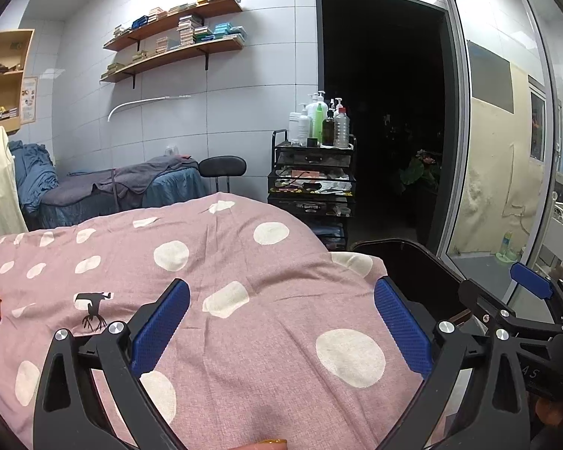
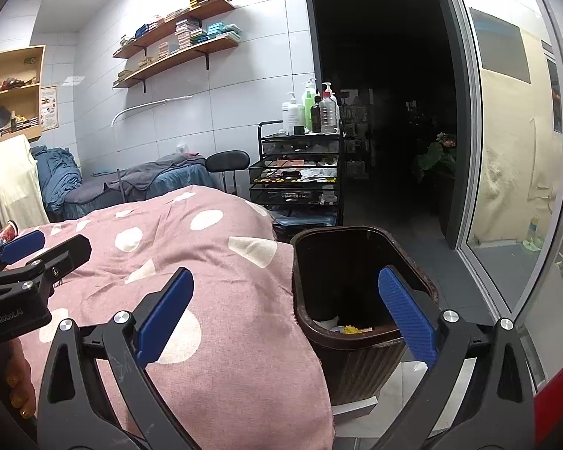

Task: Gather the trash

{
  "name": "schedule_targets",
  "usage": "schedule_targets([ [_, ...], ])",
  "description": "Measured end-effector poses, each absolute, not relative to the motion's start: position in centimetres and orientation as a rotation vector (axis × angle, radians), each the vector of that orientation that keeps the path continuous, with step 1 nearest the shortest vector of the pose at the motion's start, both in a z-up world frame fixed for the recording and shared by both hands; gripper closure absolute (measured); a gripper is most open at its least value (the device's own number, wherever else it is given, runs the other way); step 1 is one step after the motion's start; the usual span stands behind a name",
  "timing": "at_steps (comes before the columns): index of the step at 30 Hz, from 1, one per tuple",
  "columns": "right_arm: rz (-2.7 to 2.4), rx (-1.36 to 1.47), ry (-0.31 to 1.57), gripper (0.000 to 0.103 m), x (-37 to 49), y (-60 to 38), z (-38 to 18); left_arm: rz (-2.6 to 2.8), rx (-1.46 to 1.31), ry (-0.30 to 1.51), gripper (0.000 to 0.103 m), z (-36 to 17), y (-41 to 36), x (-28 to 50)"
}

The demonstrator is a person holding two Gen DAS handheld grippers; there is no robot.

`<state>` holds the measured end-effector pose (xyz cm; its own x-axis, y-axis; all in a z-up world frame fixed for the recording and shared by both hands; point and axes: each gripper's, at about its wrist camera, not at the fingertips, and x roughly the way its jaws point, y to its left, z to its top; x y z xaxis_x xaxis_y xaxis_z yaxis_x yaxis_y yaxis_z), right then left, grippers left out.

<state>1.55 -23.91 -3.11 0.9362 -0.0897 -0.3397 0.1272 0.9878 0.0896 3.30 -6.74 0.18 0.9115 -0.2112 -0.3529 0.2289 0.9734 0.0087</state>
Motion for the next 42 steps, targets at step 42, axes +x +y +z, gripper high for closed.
schedule_targets([
  [42,-0.120,0.113,0.347,0.006,1.64,-24.33,-2.92,-0.233,0.032,0.366,0.005,0.38,-6.62,3.06],
])
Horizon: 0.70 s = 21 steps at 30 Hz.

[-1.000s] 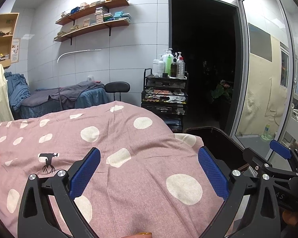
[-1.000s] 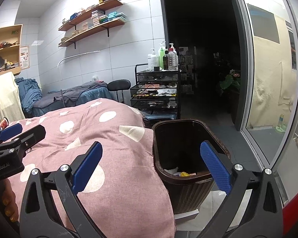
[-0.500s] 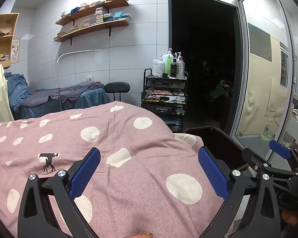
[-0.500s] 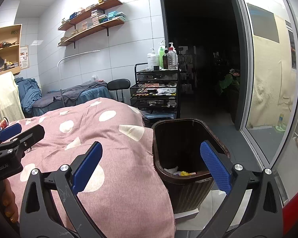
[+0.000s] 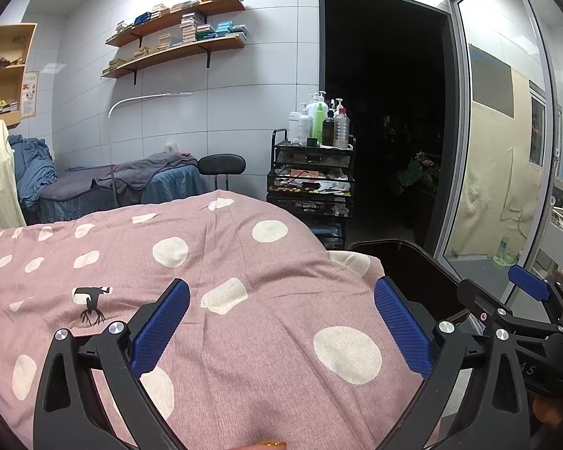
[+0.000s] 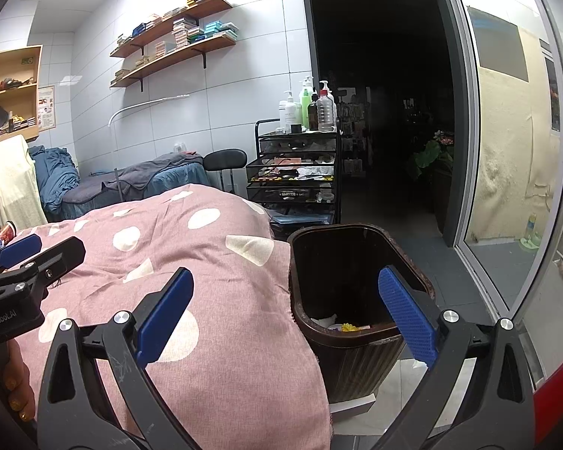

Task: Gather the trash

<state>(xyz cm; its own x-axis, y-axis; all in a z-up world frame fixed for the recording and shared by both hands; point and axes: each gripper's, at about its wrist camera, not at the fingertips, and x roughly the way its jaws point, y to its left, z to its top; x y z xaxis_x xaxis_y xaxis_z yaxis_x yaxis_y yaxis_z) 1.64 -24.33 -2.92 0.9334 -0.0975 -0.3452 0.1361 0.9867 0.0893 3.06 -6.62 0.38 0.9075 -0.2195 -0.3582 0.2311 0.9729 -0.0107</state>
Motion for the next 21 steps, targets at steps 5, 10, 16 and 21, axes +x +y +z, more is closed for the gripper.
schedule_targets([
  [5,-0.120,0.112,0.350,0.006,1.61,-24.27,-2.97,-0.232,0.032,0.365,0.005,0.38,-6.65,2.94],
  [10,-0.120,0.111,0.350,0.006,1.53,-24.18,-3.06,-0.232,0.031,0.367,0.005,0.36,-6.64,2.97],
  [16,-0.120,0.110,0.350,0.006,1.50,-24.12,-3.08,-0.235,0.033,0.371,0.005,0.29,-6.68,2.87],
  [21,-0.120,0.111,0.352,0.006,1.48,-24.14,-3.08,-0.237,0.033,0.372,0.005,0.24,-6.71,2.85],
])
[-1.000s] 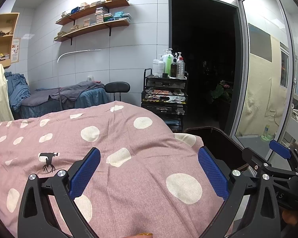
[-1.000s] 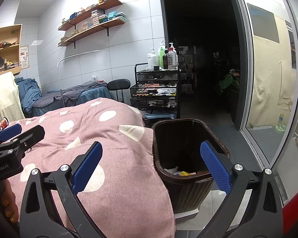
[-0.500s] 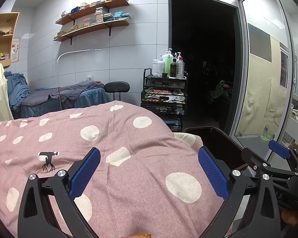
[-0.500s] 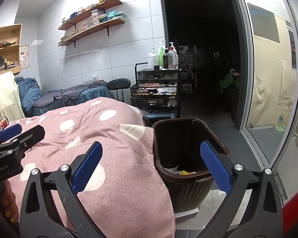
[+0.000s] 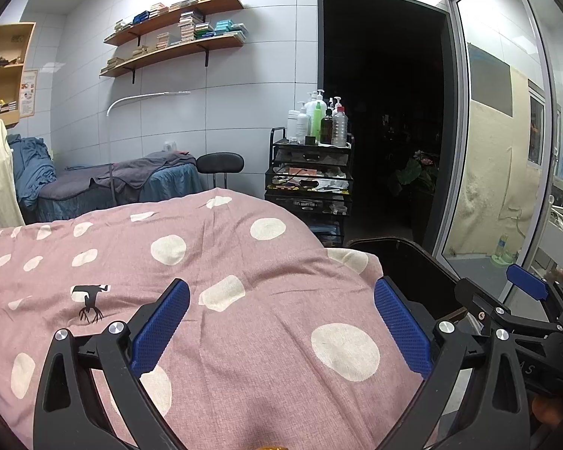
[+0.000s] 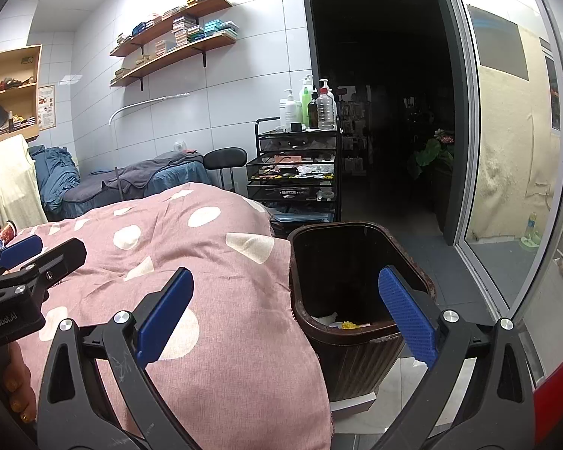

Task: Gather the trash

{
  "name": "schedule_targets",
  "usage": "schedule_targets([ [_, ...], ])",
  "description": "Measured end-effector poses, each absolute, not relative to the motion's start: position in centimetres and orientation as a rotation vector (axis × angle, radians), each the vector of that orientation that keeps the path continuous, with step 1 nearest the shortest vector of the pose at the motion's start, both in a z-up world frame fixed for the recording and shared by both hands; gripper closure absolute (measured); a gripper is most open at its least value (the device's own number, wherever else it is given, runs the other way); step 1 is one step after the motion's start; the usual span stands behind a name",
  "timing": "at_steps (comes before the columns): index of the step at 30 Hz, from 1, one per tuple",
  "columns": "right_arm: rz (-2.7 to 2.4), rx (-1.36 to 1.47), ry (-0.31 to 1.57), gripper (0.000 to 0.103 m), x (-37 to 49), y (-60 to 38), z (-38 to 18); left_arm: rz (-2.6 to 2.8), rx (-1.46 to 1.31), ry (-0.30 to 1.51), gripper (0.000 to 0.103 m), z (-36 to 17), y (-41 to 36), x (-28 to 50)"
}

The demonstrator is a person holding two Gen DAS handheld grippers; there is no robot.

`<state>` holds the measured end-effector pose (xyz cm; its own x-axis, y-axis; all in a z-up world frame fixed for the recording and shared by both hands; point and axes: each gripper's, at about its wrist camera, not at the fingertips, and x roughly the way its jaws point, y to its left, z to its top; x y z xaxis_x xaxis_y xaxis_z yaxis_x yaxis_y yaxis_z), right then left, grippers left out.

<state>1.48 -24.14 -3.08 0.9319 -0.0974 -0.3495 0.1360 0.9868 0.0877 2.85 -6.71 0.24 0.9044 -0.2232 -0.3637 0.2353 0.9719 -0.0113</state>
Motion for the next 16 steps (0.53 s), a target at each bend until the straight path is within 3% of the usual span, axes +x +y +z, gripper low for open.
schedule_targets([
  [16,-0.121,0.116,0.359,0.006,1.48,-24.05,-3.50,-0.234,0.013,0.387,0.005,0.09,-6.52,3.19],
])
